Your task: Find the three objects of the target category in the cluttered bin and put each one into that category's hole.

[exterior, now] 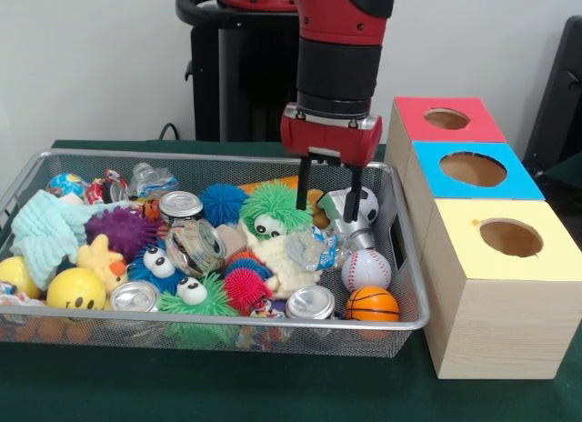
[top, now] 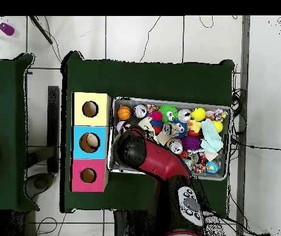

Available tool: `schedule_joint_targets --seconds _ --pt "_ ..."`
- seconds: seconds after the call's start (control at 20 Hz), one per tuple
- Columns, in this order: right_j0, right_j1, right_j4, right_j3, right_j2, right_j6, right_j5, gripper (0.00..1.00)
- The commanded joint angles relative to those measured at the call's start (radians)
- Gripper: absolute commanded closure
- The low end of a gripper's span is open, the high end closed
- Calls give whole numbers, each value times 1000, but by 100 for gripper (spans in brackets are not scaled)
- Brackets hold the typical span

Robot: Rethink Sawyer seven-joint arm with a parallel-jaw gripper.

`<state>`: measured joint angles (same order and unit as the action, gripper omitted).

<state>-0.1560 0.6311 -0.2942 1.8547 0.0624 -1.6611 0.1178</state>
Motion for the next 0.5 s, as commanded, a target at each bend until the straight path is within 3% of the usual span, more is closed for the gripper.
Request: schedule_joint_targets --seconds 0.05,0.5 --pt "-74 -13 31 95 -181 -231 -127 0" --pt "-86 -57 62 103 -190 -225 -219 0"
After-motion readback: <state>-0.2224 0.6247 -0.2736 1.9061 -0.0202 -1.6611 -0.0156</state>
